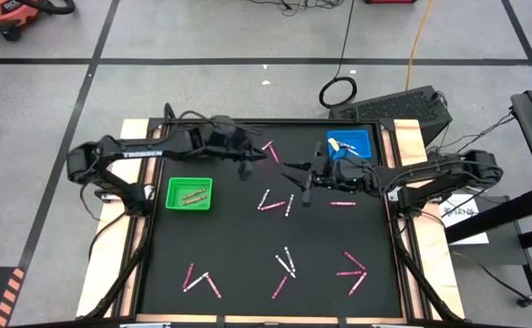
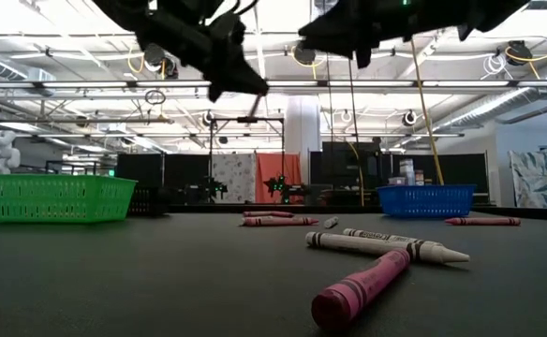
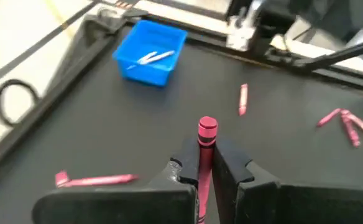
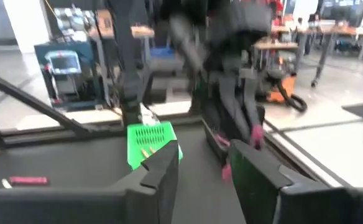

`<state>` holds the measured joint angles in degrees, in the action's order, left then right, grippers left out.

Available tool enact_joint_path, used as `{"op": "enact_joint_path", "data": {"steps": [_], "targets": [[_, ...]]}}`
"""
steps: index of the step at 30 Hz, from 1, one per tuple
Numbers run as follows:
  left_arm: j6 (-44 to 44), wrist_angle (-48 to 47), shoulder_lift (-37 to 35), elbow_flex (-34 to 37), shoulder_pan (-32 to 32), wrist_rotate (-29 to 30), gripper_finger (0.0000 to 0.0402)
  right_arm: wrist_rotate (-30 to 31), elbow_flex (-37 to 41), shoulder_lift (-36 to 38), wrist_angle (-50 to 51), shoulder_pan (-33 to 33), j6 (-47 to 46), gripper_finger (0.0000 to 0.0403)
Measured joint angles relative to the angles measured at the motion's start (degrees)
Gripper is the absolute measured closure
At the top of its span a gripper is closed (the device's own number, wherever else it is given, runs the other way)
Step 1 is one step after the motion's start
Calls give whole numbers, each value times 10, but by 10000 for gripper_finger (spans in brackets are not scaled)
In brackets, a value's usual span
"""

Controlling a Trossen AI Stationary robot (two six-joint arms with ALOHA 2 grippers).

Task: Sort crayons
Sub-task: Put the red crayon into the black bin

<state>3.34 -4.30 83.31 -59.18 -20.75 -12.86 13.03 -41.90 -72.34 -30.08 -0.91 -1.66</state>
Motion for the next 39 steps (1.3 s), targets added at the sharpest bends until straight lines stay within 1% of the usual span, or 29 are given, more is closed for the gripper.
{"op": "enact_joint_path", "data": {"steps": [3, 9, 12, 16, 18, 24, 28, 32, 39], "targets": [[-15, -89, -18, 1, -38, 2, 387, 3, 1, 2, 6, 0, 7, 266], [-83, -216, -52, -1, -102, 6, 387, 4, 1, 2, 55, -2, 7, 268], [-125, -302, -57, 1, -130, 38, 387, 5, 1, 2, 75, -3, 6, 267], [-164, -353, -57, 0, -166, 80, 387, 5, 1, 2, 76, -5, 7, 268], [-184, -368, -57, 0, -184, 94, 387, 5, 1, 2, 77, -7, 6, 268], [-206, -414, -57, 2, -235, 101, 387, 6, 1, 2, 80, -14, 4, 268], [-220, -409, -51, 20, -264, 121, 387, 6, 1, 2, 81, -15, 2, 268], [-223, -386, -21, 23, -285, 124, 387, 6, 1, 2, 81, -16, -6, 268], [-252, -370, 38, 23, -292, 148, 386, 6, 1, 2, 81, -16, -20, 268]]}}
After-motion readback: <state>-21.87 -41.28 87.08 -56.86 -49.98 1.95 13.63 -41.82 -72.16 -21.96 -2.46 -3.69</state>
